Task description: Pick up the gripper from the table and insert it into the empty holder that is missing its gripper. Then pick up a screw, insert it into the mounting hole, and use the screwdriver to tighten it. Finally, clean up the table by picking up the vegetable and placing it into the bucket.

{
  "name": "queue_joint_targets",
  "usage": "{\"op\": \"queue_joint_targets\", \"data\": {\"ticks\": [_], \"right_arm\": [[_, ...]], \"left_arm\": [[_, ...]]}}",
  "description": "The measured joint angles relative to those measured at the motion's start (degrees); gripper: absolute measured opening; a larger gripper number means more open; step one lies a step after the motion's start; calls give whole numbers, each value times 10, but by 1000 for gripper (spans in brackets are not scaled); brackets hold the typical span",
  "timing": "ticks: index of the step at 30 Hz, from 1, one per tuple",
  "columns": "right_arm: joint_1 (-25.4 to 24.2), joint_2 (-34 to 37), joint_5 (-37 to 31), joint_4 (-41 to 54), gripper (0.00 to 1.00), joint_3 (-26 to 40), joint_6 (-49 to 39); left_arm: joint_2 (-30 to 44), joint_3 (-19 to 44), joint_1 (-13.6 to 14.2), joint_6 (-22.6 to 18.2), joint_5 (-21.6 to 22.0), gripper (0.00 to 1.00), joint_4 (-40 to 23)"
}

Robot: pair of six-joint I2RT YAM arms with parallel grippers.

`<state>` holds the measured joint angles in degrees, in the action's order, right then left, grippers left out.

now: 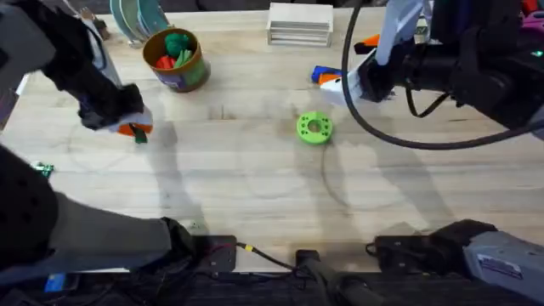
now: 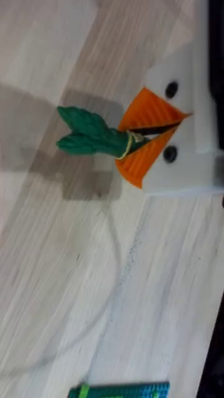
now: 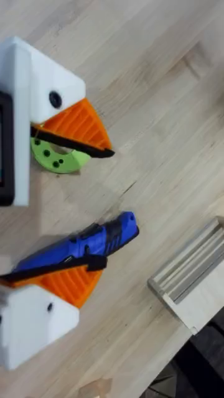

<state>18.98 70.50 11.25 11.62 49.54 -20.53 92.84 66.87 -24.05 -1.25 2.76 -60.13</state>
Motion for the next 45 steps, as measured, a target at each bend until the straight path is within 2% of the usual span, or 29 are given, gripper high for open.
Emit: {"op": "queue_joint_targets", "data": {"ticks": [5,10,13,17,21,25,31,36,40,45], "right_arm": [[0,0,0,0,991,0,0],[0,0,0,-1,992,0,0],[0,0,0,-1,991,0,0],[0,0,0,-1,991,0,0],[0,0,0,-1,991,0,0],[0,0,0,-1,991,0,0],[0,0,0,-1,991,0,0],[0,0,0,-1,992,0,0],[0,0,0,-1,991,0,0],[0,0,0,-1,991,0,0]], "left_arm": [[-56,50,0,0,0,18,-3],[-117,88,0,10,-14,18,77],[-131,91,0,27,-54,18,126],[-118,92,5,41,-136,18,179],[-83,92,31,42,-179,17,209],[-39,92,67,13,-198,17,226],[11,92,107,-37,-200,17,263],[17,91,108,-42,-167,16,268],[17,91,106,-33,-140,16,265],[17,91,106,19,-103,15,265]]}}
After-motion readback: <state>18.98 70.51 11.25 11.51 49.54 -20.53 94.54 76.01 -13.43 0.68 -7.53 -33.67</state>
